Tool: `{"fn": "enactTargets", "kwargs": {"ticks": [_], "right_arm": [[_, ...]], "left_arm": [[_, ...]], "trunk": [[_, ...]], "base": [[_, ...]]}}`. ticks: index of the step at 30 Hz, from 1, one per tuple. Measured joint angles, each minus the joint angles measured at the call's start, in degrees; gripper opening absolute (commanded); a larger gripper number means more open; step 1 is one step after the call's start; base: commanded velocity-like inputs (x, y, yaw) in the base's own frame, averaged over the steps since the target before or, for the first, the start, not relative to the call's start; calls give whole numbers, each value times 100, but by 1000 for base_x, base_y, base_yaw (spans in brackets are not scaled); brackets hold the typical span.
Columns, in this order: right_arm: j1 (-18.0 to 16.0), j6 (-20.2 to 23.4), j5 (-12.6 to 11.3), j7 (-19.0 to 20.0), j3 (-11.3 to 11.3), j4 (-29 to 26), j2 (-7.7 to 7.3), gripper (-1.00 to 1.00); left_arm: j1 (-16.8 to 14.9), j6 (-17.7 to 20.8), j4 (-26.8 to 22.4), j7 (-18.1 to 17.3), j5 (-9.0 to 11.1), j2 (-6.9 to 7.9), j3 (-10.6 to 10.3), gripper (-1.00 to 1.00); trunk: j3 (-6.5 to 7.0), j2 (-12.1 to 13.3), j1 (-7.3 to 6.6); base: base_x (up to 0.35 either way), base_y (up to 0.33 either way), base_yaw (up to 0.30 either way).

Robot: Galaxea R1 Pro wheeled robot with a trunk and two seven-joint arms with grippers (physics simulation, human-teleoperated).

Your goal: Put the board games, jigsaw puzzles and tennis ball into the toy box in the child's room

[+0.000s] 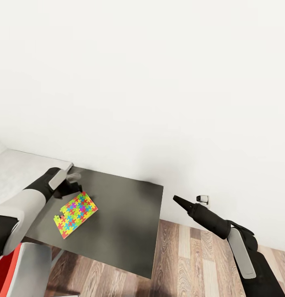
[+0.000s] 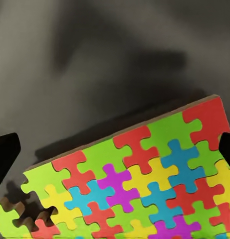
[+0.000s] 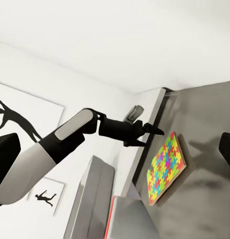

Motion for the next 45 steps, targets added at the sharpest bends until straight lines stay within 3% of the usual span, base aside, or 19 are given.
{"fn": "enactTargets", "kwargs": {"ticks": [5, 10, 19, 34, 39, 45], "right_arm": [[-1, 0, 1, 0, -2, -1, 0, 100], [0, 0, 1, -2, -2, 1, 0, 100], [0, 0, 12, -1, -2, 1, 0, 100], [-1, 0, 29, -3, 6, -3, 0, 100], [-1, 0, 29, -2, 7, -8, 0, 100], [-2, 0, 19, 3, 5, -9, 0, 100]], "left_arm": [[0, 73, 41, -14, -2, 4, 273, 100], [0, 82, 51, -57, 9, 15, 331, 100], [0, 82, 55, -393, 3, 191, 550, 100], [6, 35, 58, -572, -2, 363, 586, 100], [8, 11, 58, -981, -10, 477, 584, 100], [8, -80, 62, -1237, -15, 506, 575, 100]], "trunk": [[0, 0, 0], [0, 0, 0], [0, 0, 0], [0, 0, 0], [0, 0, 0], [0, 0, 0]], "base": [[0, 0, 0], [0, 0, 0], [0, 0, 0], [0, 0, 0], [0, 0, 0], [0, 0, 0]]}}
